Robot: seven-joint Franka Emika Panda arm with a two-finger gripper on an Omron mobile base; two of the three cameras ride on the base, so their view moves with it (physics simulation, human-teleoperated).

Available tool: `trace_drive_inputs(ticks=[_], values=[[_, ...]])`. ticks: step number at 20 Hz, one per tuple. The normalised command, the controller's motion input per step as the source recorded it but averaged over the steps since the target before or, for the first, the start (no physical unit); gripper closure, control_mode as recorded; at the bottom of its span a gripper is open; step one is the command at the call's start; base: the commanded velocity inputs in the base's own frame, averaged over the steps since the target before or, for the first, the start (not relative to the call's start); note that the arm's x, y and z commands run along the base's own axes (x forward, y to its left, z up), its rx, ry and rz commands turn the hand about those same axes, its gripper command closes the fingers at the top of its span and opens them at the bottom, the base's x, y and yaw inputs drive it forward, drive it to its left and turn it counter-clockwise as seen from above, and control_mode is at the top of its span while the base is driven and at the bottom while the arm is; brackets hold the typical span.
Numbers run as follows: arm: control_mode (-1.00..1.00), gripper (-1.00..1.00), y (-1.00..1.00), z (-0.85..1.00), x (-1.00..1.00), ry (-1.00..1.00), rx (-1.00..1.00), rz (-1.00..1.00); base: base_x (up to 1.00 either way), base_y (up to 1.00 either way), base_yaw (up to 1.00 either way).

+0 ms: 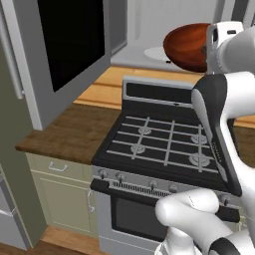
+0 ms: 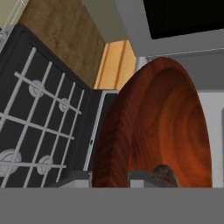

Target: Pick the mushroom from the sink and place it in the bowl. Then pick the bowl and place it in the microwave. Then close the microwave door and press the start button.

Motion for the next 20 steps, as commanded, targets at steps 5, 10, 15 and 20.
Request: trace_drive_inputs(ticks=[5,10,15,20], values=[[-1.00,1.00,-0.27,-0.03,0.44,-0.02,0.04,0.00,0.00,0.00,0.00],[-1.00,1.00,-0.01,-0.11,0.59,-0.03,0.01,0.00,0.00,0.00,0.00],[-1.00,1.00,0.00,-0.04,0.67,-0.01,0.01,0.00,0.00,0.00,0.00],[-1.00,1.00,-0.08,0.00,0.74,0.02,0.01,0.02,0.00,0.00,0.00]])
